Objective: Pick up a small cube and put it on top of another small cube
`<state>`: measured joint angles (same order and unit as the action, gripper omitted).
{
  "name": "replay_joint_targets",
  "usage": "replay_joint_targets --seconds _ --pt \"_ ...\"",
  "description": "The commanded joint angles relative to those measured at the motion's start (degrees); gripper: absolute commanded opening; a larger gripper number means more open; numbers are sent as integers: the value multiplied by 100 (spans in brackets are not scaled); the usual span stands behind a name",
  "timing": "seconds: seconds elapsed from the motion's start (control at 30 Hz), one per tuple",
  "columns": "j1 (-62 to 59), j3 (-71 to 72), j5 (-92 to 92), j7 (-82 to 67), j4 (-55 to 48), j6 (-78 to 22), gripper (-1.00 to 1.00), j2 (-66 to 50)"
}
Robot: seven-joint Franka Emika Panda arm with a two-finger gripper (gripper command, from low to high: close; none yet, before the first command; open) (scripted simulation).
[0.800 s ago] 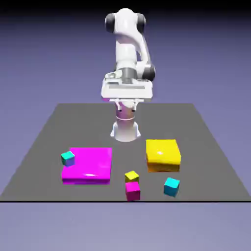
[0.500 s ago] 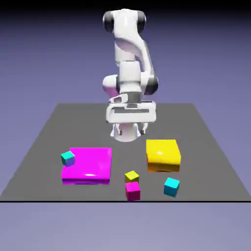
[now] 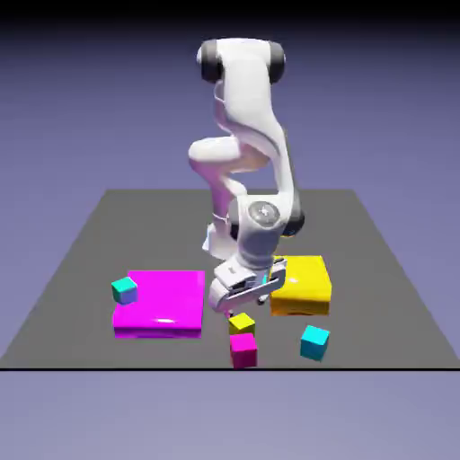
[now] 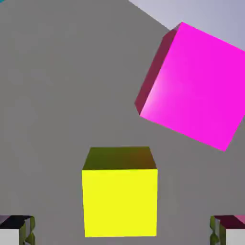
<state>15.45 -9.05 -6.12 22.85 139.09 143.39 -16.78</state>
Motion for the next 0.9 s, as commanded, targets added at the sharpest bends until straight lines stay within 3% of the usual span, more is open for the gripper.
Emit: replay_joint_targets --seconds 0.0,0.1,0.13,0.33,0.7,0.87 --pt "-24 13 12 -5 3 211 0 -208" --pt "-89 49 47 -17 12 789 0 -777" --pt "-89 49 47 -17 12 790 -100 -777" --pt "57 -2 -32 -58 -38 -228 -100 201" --pt "1501 482 -866 -2790 -1533 -955 -100 -100" --pt "1447 384 -1012 -2657 -1446 -88 -100 -873"
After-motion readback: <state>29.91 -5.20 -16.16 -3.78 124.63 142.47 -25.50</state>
